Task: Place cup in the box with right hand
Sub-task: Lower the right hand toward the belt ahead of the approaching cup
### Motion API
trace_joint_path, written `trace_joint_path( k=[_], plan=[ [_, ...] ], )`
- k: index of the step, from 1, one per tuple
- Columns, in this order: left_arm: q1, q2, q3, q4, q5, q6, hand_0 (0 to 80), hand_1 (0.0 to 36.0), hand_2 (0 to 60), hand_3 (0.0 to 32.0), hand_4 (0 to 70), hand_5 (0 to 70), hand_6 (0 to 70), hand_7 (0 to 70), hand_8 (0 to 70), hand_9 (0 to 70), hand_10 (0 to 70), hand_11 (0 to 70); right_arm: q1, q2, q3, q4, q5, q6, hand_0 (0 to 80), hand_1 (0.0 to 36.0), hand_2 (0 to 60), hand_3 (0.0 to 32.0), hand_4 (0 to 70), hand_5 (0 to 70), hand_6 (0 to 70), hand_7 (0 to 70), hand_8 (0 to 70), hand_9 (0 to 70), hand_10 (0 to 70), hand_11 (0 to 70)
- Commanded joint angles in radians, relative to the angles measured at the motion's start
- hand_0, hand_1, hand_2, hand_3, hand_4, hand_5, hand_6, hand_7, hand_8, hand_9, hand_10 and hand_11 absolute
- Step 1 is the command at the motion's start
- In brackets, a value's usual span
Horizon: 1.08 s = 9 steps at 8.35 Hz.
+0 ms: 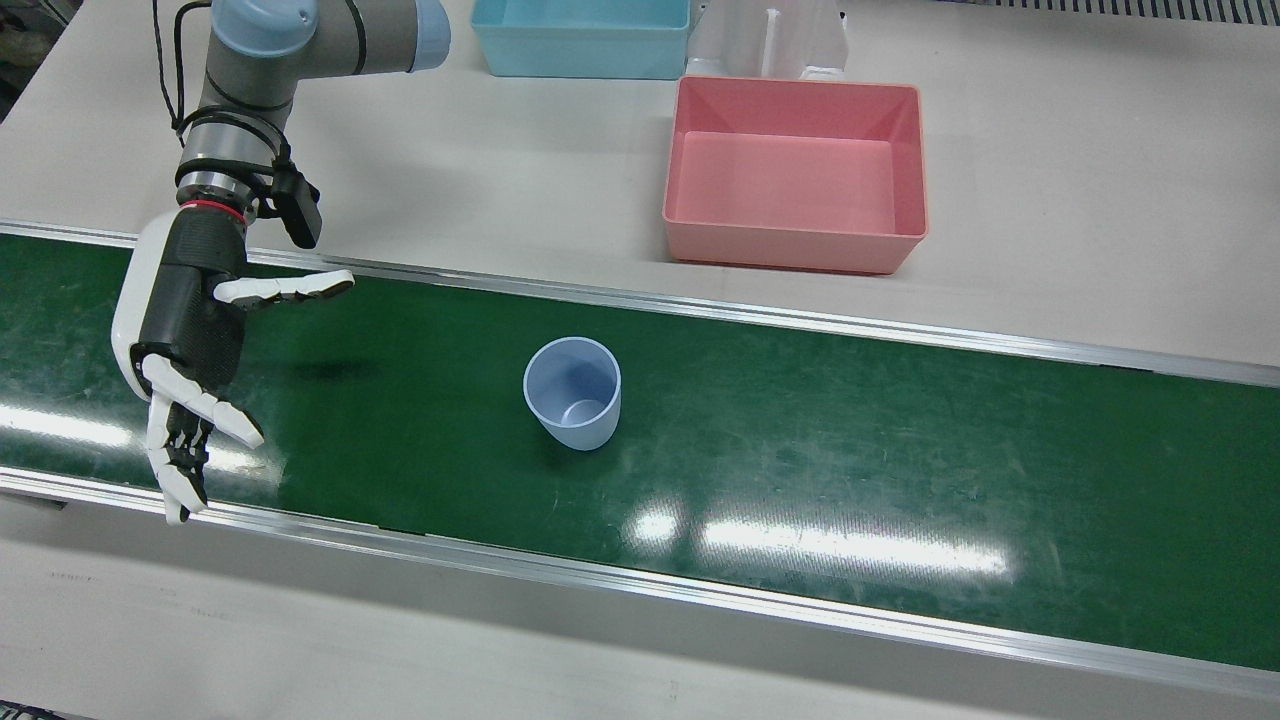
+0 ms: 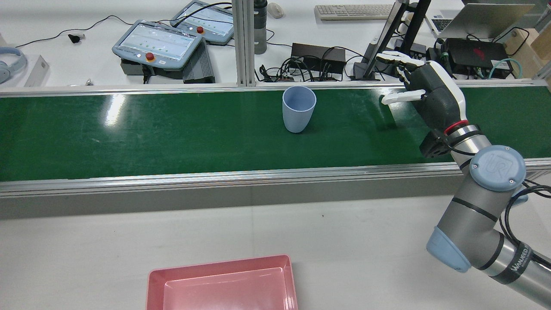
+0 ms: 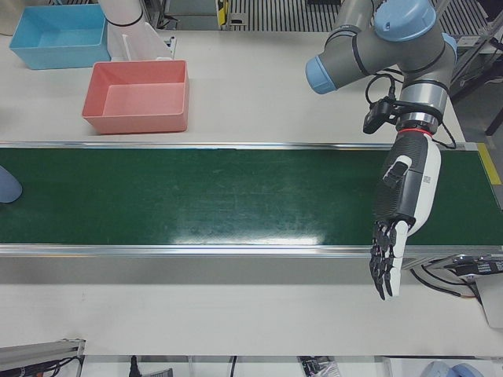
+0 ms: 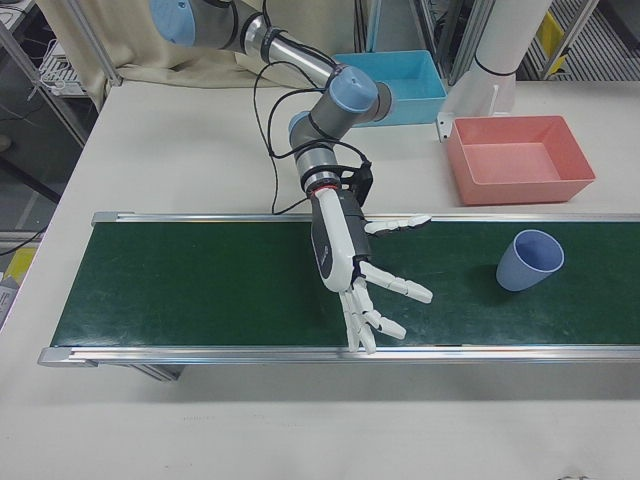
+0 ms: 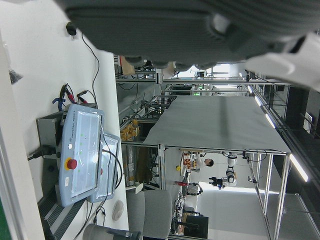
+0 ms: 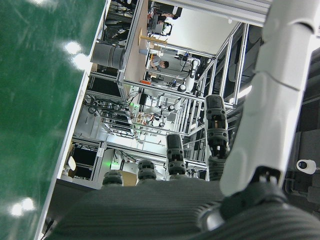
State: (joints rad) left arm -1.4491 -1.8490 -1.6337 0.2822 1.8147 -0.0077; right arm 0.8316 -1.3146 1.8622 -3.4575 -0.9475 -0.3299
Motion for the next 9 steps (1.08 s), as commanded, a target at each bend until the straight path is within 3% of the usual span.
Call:
trace_joint_path(
  k=[1,3,5,6,7,8,9],
  plan=[
    [0.000,-0.001,0.000,0.000,0.000,0.000,0.0,0.0,0.0,0.0,0.0,0.0,0.0,0.0,0.0,0.0,0.0,0.0,-0.005,0.000,-0.005,0.000,0.001,0.003,58.7,11.2,0.0,0.0,27.8,5.1,7.4,27.1,3.9,10.8,1.1,3.3],
    [0.000,0.001,0.000,0.000,0.000,0.000,0.0,0.0,0.0,0.0,0.0,0.0,0.0,0.0,0.0,0.0,0.0,0.0,-0.006,0.002,-0.005,0.000,0.001,0.003,63.0,11.3,0.0,0.0,21.9,6.2,8.0,30.0,4.0,11.3,0.8,3.3],
    [0.000,-0.001,0.000,0.000,0.000,0.000,0.0,0.0,0.0,0.0,0.0,0.0,0.0,0.0,0.0,0.0,0.0,0.0,-0.006,0.000,-0.005,-0.002,0.001,0.003,61.9,13.1,0.0,0.0,21.9,6.2,7.6,27.3,4.0,10.9,1.1,3.6],
    [0.001,0.000,0.000,0.000,0.000,0.000,0.0,0.0,0.0,0.0,0.0,0.0,0.0,0.0,0.0,0.0,0.0,0.0,-0.006,0.000,-0.005,-0.005,0.001,0.003,62.0,14.3,0.0,0.0,26.1,6.2,8.3,30.4,5.9,14.0,1.4,4.0],
    [0.001,0.001,0.000,0.000,0.000,0.000,0.0,0.0,0.0,0.0,0.0,0.0,0.0,0.0,0.0,0.0,0.0,0.0,-0.006,0.002,-0.005,-0.020,0.001,0.003,63.9,12.7,0.0,0.0,35.2,6.1,9.2,34.3,7.6,16.8,1.9,4.6],
    [0.000,0.001,0.000,0.000,0.000,0.000,0.0,0.0,0.0,0.0,0.0,0.0,0.0,0.0,0.0,0.0,0.0,0.0,-0.006,0.000,-0.005,-0.026,0.001,0.003,62.3,14.3,0.0,0.0,36.4,6.0,9.8,37.0,9.3,19.6,2.5,5.3],
    [0.000,0.001,-0.002,0.000,0.000,0.000,0.0,0.0,0.0,0.0,0.0,0.0,0.0,0.0,0.0,0.0,0.0,0.0,-0.008,0.002,-0.005,-0.026,0.001,0.003,63.5,12.8,0.0,0.0,41.1,6.1,10.6,39.9,11.3,22.6,3.4,6.5]
  ],
)
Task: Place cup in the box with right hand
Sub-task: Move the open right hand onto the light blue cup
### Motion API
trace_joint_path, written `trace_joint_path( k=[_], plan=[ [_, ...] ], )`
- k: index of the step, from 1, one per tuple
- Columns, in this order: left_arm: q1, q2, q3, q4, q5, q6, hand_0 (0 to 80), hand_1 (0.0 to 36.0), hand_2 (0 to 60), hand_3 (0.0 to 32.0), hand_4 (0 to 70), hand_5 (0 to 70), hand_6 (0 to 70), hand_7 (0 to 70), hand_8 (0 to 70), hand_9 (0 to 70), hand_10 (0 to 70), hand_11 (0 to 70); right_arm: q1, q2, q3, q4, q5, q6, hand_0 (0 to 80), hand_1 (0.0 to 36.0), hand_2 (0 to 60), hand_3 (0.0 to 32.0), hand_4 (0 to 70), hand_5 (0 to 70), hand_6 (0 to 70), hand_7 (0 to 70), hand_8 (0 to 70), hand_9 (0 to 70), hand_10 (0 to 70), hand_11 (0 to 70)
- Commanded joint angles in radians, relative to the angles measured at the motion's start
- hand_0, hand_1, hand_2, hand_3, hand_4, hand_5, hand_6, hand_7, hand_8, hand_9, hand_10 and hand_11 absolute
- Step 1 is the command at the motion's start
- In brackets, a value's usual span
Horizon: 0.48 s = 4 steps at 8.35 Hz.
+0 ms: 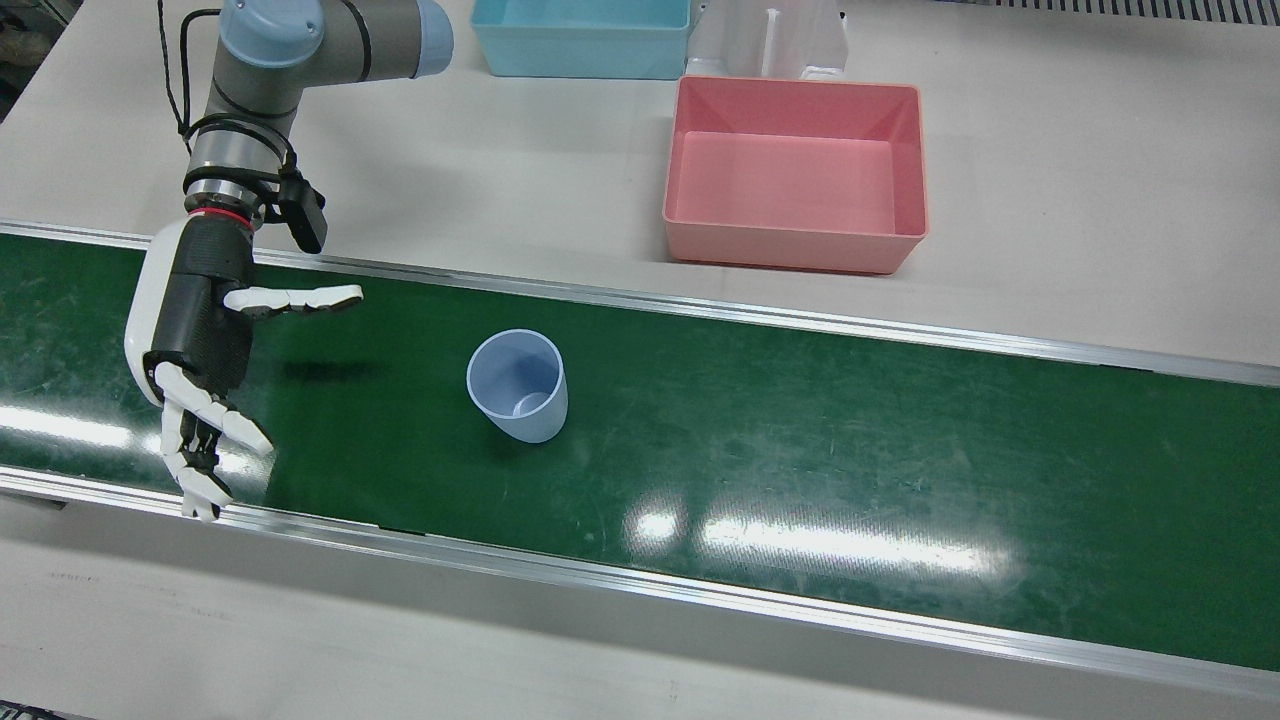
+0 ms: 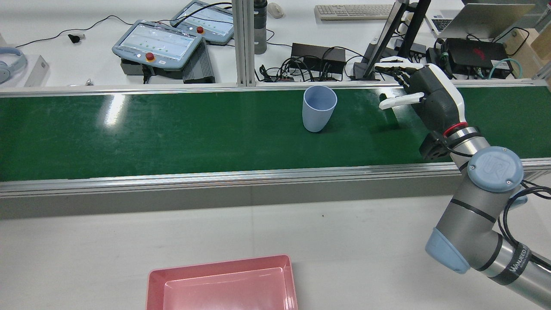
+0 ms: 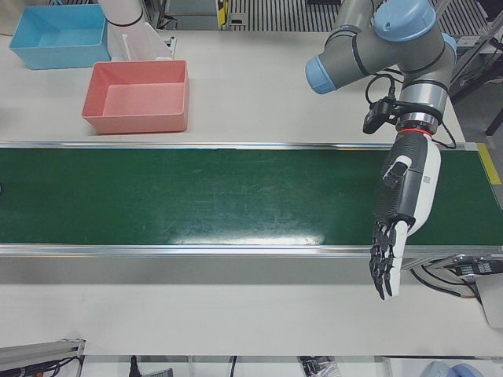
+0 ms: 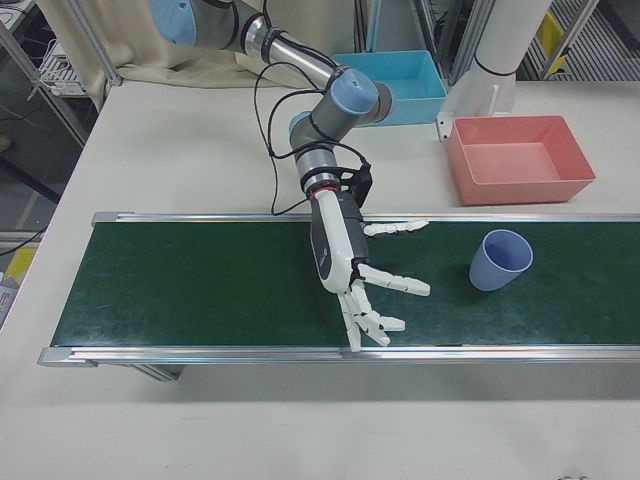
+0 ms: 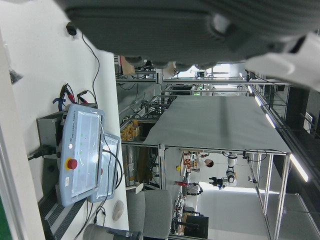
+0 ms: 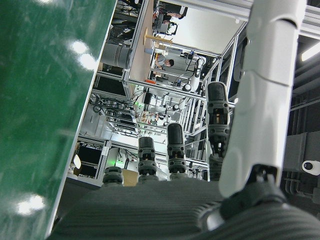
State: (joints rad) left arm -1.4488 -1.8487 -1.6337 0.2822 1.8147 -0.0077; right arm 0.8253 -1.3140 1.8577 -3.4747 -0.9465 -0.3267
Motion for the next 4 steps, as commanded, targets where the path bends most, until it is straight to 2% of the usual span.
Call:
trace_joint_path(
  k=[1,2,3,4],
  plan=[
    [-0.001,-0.001,0.000,0.000,0.000,0.000,0.0,0.0,0.0,0.0,0.0,0.0,0.0,0.0,0.0,0.0,0.0,0.0,-0.008,0.002,0.000,-0.009,0.000,0.000,61.9,14.8,0.0,0.0,38.4,6.1,10.7,40.6,12.1,24.0,3.1,6.1],
    [-0.001,0.000,0.000,0.000,0.000,0.000,0.0,0.0,0.0,0.0,0.0,0.0,0.0,0.0,0.0,0.0,0.0,0.0,-0.012,0.002,0.000,-0.009,0.000,0.000,62.7,14.2,0.5,0.0,39.0,6.1,10.7,40.5,11.5,23.1,3.2,6.2],
    [-0.001,0.000,0.000,0.000,0.000,0.000,0.0,0.0,0.0,0.0,0.0,0.0,0.0,0.0,0.0,0.0,0.0,0.0,-0.018,0.007,-0.002,-0.009,0.000,0.000,62.1,15.5,0.0,0.0,36.4,6.2,10.6,39.9,11.1,22.4,3.4,6.6],
    [-0.001,0.000,0.000,0.000,0.000,0.000,0.0,0.0,0.0,0.0,0.0,0.0,0.0,0.0,0.0,0.0,0.0,0.0,-0.026,0.025,-0.015,-0.009,0.000,0.000,62.8,13.9,0.0,0.0,38.1,6.2,10.6,40.0,11.0,22.2,3.4,6.6]
  ],
)
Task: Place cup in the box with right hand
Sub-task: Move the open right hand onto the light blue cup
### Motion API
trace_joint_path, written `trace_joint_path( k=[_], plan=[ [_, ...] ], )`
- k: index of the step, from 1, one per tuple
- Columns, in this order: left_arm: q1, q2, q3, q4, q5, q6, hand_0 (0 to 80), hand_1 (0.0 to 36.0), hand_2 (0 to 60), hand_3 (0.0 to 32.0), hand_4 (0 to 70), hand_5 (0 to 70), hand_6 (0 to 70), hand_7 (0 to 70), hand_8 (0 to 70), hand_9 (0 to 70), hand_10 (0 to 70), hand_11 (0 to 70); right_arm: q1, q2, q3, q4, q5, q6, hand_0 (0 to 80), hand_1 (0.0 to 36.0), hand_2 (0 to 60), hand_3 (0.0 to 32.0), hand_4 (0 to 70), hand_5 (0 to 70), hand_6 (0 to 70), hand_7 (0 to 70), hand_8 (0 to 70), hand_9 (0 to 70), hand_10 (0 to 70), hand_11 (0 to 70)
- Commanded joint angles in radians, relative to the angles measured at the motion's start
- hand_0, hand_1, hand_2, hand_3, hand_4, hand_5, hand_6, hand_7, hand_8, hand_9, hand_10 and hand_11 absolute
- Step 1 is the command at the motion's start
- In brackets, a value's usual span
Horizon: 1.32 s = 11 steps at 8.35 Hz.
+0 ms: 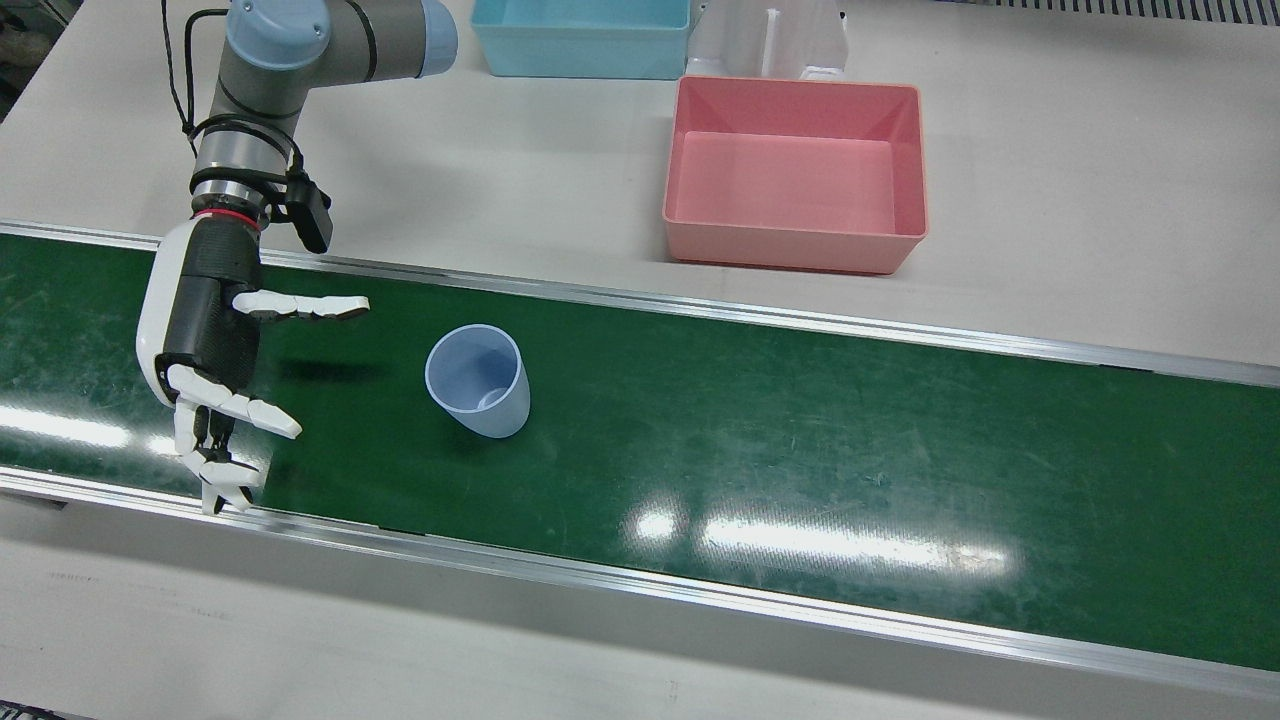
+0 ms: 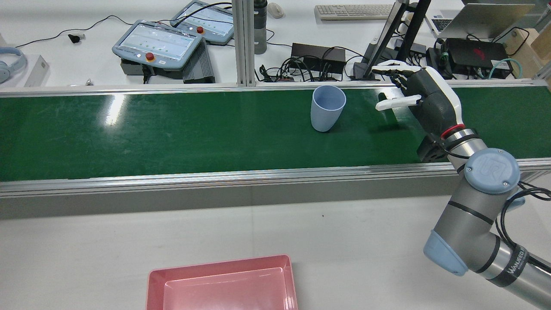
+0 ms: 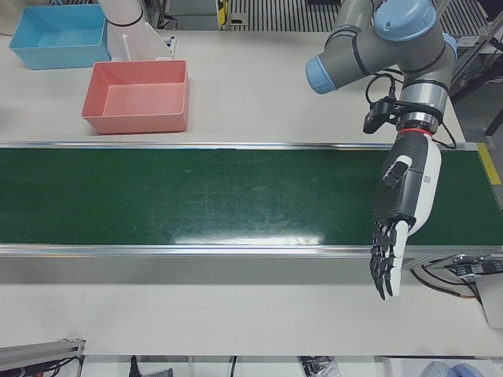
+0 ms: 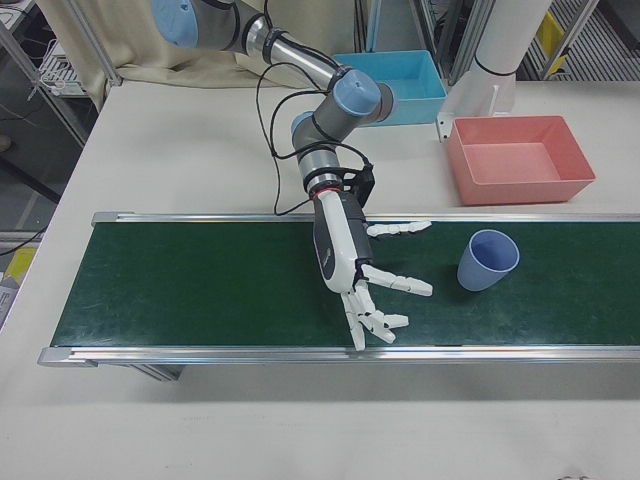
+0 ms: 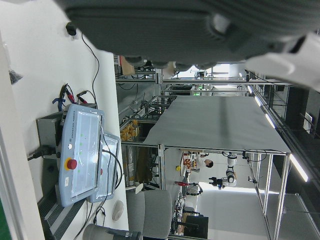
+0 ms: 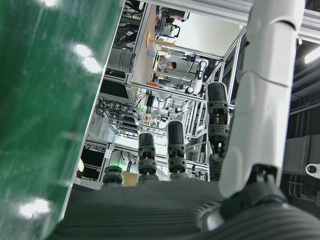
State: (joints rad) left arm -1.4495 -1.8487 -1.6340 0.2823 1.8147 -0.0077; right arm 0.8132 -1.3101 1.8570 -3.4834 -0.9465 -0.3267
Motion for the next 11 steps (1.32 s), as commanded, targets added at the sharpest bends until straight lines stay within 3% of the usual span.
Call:
trace_joint_path(
  k=[1,3,4,11],
  plan=[
    [0.000,0.000,-0.001,0.000,0.000,0.000,0.0,0.0,0.0,0.0,0.0,0.0,0.0,0.0,0.0,0.0,0.0,0.0,-0.037,0.041,-0.027,0.000,0.003,0.000,64.7,12.2,0.0,0.0,39.3,6.2,10.5,39.5,10.6,21.7,3.3,6.5],
    [0.000,-0.001,-0.001,0.000,0.000,0.000,0.0,0.0,0.0,0.0,0.0,0.0,0.0,0.0,0.0,0.0,0.0,0.0,-0.052,0.064,-0.044,-0.002,0.003,0.000,66.6,11.7,0.0,0.0,34.0,6.4,9.6,35.7,8.7,18.5,2.2,5.1],
    [0.000,0.000,-0.001,0.000,0.000,0.000,0.0,0.0,0.0,0.0,0.0,0.0,0.0,0.0,0.0,0.0,0.0,0.0,-0.052,0.064,-0.045,-0.002,0.003,0.000,65.0,13.4,0.0,0.0,31.0,6.4,9.5,35.4,8.4,17.9,2.1,5.0],
    [0.000,-0.001,-0.001,0.000,0.000,0.000,0.0,0.0,0.0,0.0,0.0,0.0,0.0,0.0,0.0,0.0,0.0,0.0,-0.078,0.081,-0.045,-0.002,0.003,-0.002,64.8,14.2,0.0,0.0,27.6,6.6,9.5,35.6,8.1,17.7,2.0,4.9]
  ],
)
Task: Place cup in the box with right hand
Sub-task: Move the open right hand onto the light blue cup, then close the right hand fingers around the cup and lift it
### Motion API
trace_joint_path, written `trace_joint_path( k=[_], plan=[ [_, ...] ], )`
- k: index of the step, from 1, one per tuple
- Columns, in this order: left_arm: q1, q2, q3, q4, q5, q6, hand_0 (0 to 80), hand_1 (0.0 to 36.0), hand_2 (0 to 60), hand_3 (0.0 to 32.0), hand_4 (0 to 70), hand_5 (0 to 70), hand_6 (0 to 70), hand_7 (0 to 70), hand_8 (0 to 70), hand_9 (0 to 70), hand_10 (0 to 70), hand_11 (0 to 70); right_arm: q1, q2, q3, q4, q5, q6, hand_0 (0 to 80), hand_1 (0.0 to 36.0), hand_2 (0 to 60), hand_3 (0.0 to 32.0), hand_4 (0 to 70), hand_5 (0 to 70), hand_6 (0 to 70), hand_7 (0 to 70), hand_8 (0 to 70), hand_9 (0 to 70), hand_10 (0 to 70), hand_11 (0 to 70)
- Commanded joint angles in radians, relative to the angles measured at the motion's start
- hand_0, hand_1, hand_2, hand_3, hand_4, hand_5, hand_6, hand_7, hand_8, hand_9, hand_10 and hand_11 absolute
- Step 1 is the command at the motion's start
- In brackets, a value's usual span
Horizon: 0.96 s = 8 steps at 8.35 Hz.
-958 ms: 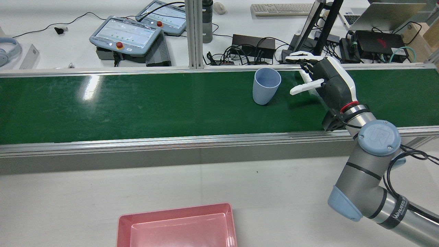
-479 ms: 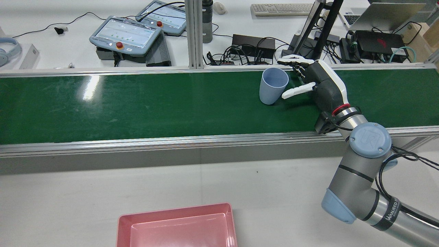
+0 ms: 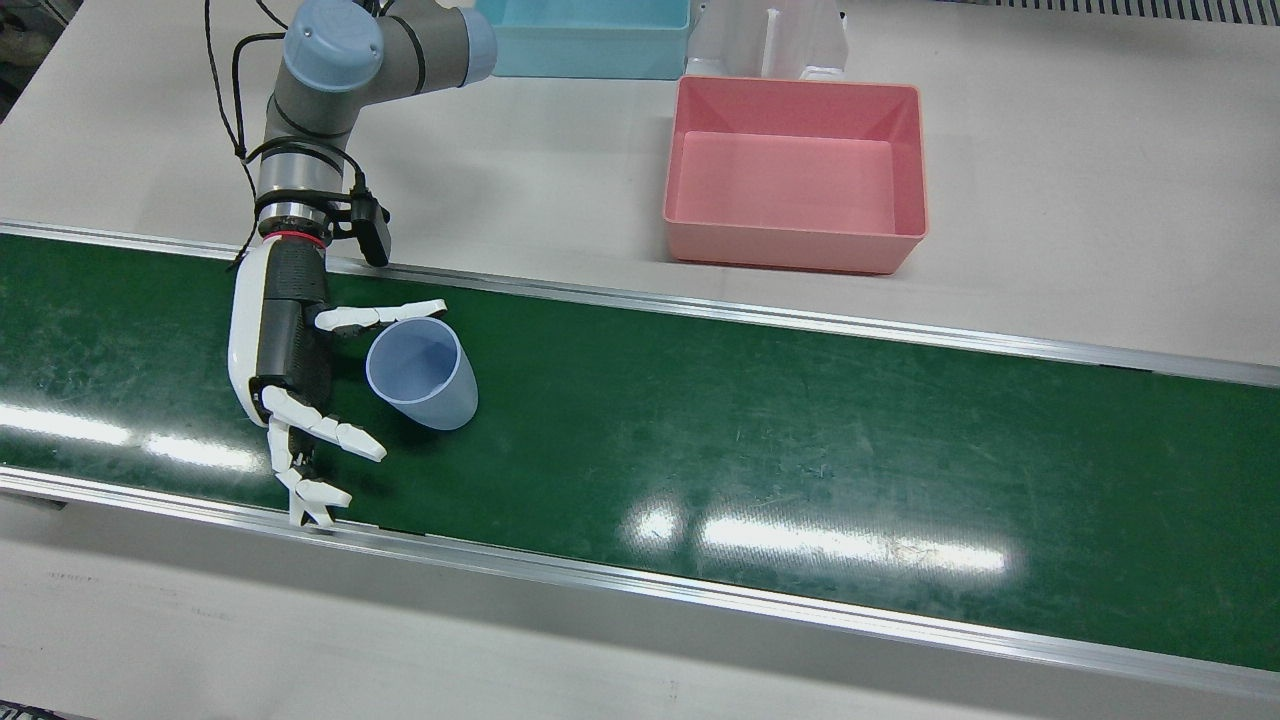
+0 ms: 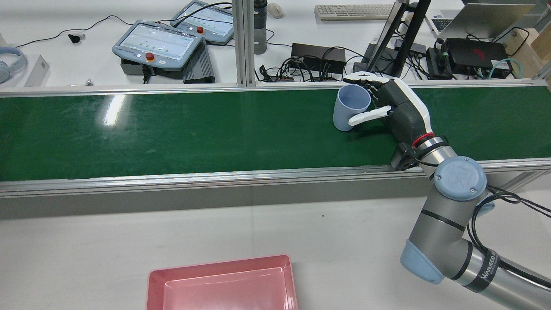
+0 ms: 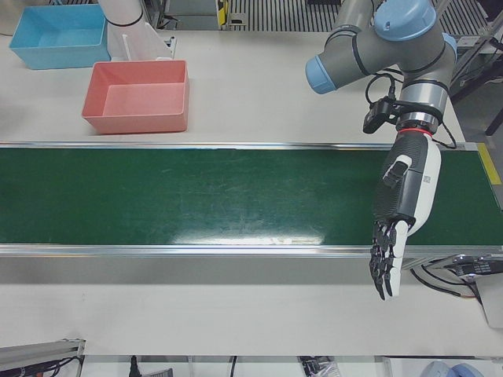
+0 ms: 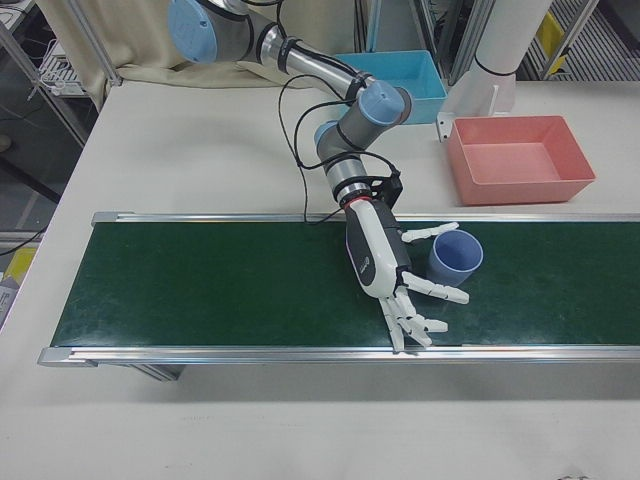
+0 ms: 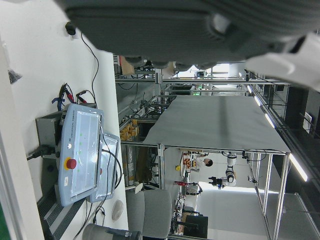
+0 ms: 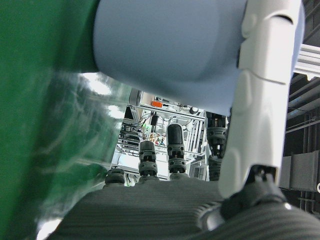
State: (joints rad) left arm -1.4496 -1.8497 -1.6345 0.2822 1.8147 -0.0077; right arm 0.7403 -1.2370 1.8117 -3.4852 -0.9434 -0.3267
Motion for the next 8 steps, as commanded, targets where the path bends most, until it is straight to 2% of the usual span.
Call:
trace_joint_path(
  k=[1,2,3,4,5,6,7,8],
  plan=[
    [0.000,0.000,-0.001,0.000,0.000,0.000,0.0,0.0,0.0,0.0,0.0,0.0,0.0,0.0,0.0,0.0,0.0,0.0,-0.007,0.016,0.000,0.000,0.002,-0.002,66.3,13.4,0.0,0.0,28.8,6.7,9.7,36.3,8.1,17.9,2.1,5.0],
    [0.000,0.001,0.001,0.000,0.000,0.000,0.0,0.0,0.0,0.0,0.0,0.0,0.0,0.0,0.0,0.0,0.0,0.0,-0.007,0.019,0.000,0.000,0.002,-0.002,64.8,18.0,0.6,0.0,29.7,7.4,10.5,39.6,9.1,19.5,2.7,6.2],
    [0.000,0.001,-0.001,0.000,0.000,0.000,0.0,0.0,0.0,0.0,0.0,0.0,0.0,0.0,0.0,0.0,0.0,0.0,-0.007,0.020,0.000,0.002,0.002,-0.002,51.2,36.0,60.0,0.0,29.0,10.3,15.4,59.7,16.7,32.4,6.3,11.9],
    [0.002,0.000,-0.001,0.000,0.000,0.002,0.0,0.0,0.0,0.0,0.0,0.0,0.0,0.0,0.0,0.0,0.0,0.0,-0.007,0.027,0.000,0.002,0.011,-0.002,53.7,36.0,60.0,0.0,26.5,13.6,19.2,70.0,24.4,43.7,10.9,19.3],
    [0.000,0.000,0.001,0.000,0.000,0.000,0.0,0.0,0.0,0.0,0.0,0.0,0.0,0.0,0.0,0.0,0.0,0.0,-0.007,0.033,0.000,0.002,0.015,-0.002,72.8,36.0,60.0,0.0,26.0,19.3,28.3,70.0,41.1,65.6,22.0,36.2],
    [0.000,0.001,0.001,0.000,0.000,0.000,0.0,0.0,0.0,0.0,0.0,0.0,0.0,0.0,0.0,0.0,0.0,0.0,-0.007,0.043,0.005,0.003,0.017,0.000,78.4,36.0,60.0,0.0,34.8,20.3,32.4,70.0,46.7,70.0,28.2,44.5],
    [0.000,0.001,-0.001,0.000,0.000,0.000,0.0,0.0,0.0,0.0,0.0,0.0,0.0,0.0,0.0,0.0,0.0,0.0,-0.007,0.059,0.021,0.002,0.017,0.000,76.4,36.0,60.0,0.0,37.5,20.6,35.0,70.0,49.9,70.0,32.7,50.1],
    [0.000,0.001,-0.001,0.000,0.000,0.000,0.0,0.0,0.0,0.0,0.0,0.0,0.0,0.0,0.0,0.0,0.0,0.0,-0.003,0.082,0.034,-0.002,0.017,0.000,75.3,36.0,60.0,0.0,37.9,20.6,34.8,70.0,49.9,70.0,33.0,50.5]
  ],
)
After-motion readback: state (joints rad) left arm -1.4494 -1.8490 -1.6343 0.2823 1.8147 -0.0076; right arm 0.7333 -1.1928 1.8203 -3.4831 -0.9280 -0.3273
